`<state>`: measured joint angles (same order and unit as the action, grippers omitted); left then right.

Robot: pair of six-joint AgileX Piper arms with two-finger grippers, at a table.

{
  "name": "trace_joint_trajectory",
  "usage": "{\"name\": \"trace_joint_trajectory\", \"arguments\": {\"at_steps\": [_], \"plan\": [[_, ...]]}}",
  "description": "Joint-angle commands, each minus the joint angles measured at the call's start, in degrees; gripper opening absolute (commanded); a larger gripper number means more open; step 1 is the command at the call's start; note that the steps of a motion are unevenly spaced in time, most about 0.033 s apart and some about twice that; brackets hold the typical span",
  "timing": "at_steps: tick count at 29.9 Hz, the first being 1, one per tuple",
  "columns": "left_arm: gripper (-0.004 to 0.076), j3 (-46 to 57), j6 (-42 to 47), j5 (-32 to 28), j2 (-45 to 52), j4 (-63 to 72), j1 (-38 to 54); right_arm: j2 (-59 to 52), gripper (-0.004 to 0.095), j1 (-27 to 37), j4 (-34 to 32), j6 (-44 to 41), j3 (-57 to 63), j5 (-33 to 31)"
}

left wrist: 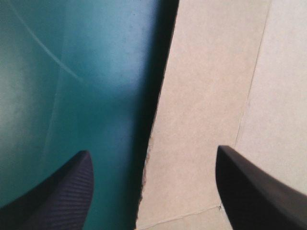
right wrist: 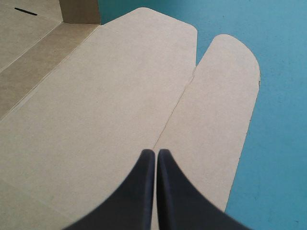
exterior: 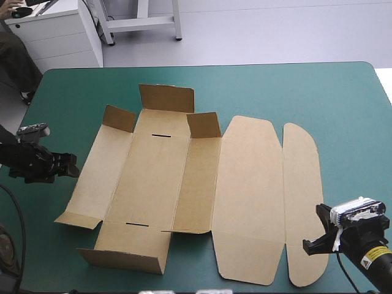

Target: Fold the box

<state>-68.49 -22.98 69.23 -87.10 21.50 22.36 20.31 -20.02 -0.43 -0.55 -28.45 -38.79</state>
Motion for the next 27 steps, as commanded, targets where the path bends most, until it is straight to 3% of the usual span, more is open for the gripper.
{"name": "trace_joint_trajectory", "arguments": {"at_steps": [1, 20, 27], "plan": [[0.0511, -1.7, -2.0, 0.9, -0.6, 4.3, 0.1, 0.4, -0.0001, 0.3, -0.3, 0.6, -1.5, 4.3], [0.0511, 7.4, -8.1, 0.3, -3.8, 10.0, 0.1, 0.4, -0.0001, 0.3, -0.3, 0.6, -1.5, 4.7], [0.0511, 7.5, -12.9, 4.8, -3.6, 21.0, -0.6, 0.4, -0.0001, 0.3, -0.3, 0.6, -1.5, 4.7]]}}
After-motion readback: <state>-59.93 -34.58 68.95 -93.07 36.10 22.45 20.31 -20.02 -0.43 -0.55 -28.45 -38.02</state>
